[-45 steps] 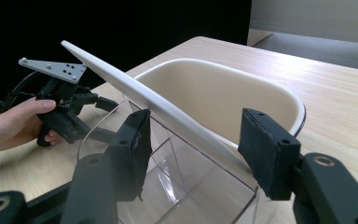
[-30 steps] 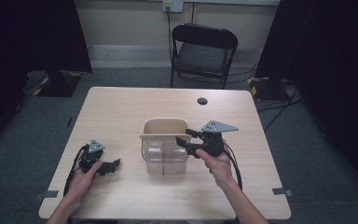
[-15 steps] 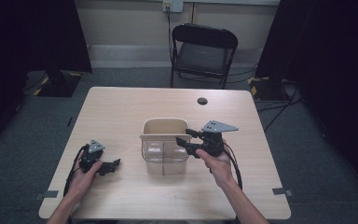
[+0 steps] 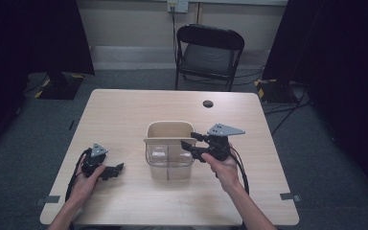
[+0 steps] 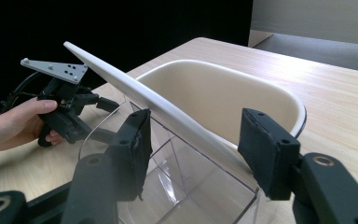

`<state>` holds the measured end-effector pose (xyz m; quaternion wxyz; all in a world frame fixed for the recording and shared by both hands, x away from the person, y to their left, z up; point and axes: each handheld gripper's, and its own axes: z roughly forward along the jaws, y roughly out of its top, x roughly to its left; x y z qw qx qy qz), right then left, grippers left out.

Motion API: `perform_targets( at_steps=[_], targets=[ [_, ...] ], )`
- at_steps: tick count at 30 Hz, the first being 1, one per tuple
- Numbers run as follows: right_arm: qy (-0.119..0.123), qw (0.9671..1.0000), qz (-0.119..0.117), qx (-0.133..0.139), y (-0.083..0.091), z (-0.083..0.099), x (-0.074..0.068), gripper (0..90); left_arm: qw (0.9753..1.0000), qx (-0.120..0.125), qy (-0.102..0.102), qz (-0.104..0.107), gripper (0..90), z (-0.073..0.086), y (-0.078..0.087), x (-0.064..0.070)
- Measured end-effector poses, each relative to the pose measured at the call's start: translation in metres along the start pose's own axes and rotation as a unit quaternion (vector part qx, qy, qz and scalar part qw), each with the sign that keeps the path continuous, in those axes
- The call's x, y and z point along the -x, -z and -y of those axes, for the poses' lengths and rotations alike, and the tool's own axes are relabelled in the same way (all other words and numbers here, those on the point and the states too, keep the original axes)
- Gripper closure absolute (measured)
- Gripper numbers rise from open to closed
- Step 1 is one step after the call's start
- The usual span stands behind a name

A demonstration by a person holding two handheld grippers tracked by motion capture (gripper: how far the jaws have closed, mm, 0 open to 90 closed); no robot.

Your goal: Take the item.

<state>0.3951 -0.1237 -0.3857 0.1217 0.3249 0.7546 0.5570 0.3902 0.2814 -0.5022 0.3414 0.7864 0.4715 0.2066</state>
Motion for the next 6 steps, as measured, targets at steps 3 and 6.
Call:
perform_targets(
  at_steps=[3, 6],
  targets=[
    [0.0, 1.0, 0.0, 0.0, 0.0, 0.0, 0.0, 44.4, 1.0, 0.0, 0.001, 0.0, 9.3, 0.0, -0.0001, 0.0001],
    [0.0, 1.0, 0.0, 0.0, -0.0001, 0.0, 0.0, 44.4, 1.0, 0.0, 0.0, 0.0, 9.3, 0.0, 0.0, -0.0001]
  ],
)
